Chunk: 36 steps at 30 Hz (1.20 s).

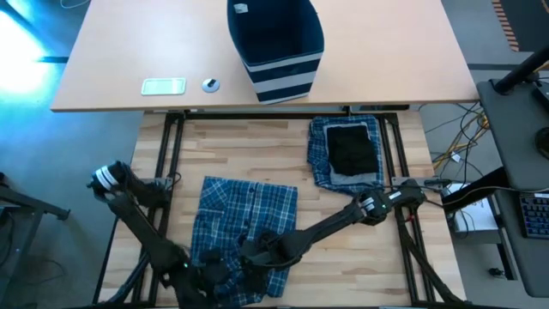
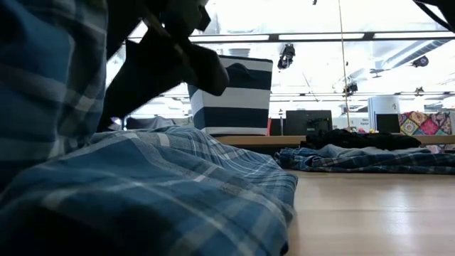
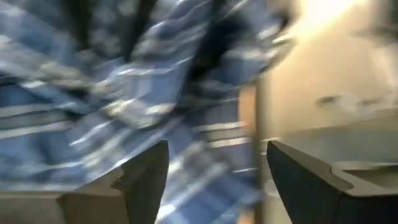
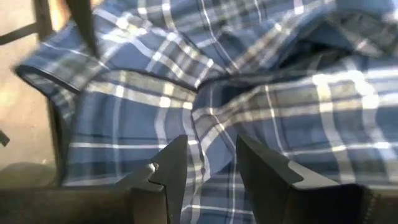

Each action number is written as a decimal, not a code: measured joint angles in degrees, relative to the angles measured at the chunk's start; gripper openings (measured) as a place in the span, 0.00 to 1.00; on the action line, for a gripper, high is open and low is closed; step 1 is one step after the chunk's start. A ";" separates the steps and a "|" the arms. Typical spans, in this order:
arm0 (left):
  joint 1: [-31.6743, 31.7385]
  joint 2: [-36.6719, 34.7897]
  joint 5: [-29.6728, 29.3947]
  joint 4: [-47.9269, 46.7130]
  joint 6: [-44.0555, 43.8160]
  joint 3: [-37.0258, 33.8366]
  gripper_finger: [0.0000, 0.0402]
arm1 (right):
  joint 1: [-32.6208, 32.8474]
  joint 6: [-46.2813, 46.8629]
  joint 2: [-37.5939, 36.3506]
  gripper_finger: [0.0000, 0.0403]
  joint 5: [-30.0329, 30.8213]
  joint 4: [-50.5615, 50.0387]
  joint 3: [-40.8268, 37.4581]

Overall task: Fold Laundry from Bin
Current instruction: Fold the blue patterned long sleeve

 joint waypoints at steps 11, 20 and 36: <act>1.03 10.13 -4.37 -17.15 -7.34 11.67 0.74 | 0.71 3.27 0.15 0.32 0.35 -0.65 -0.07; 1.89 9.72 -2.66 -28.96 -21.25 8.91 0.28 | 1.08 2.16 0.26 0.33 3.23 -1.09 -0.17; -4.75 4.44 -8.19 -41.86 -40.42 14.66 0.01 | 1.07 -7.21 4.61 0.35 6.36 9.13 -0.85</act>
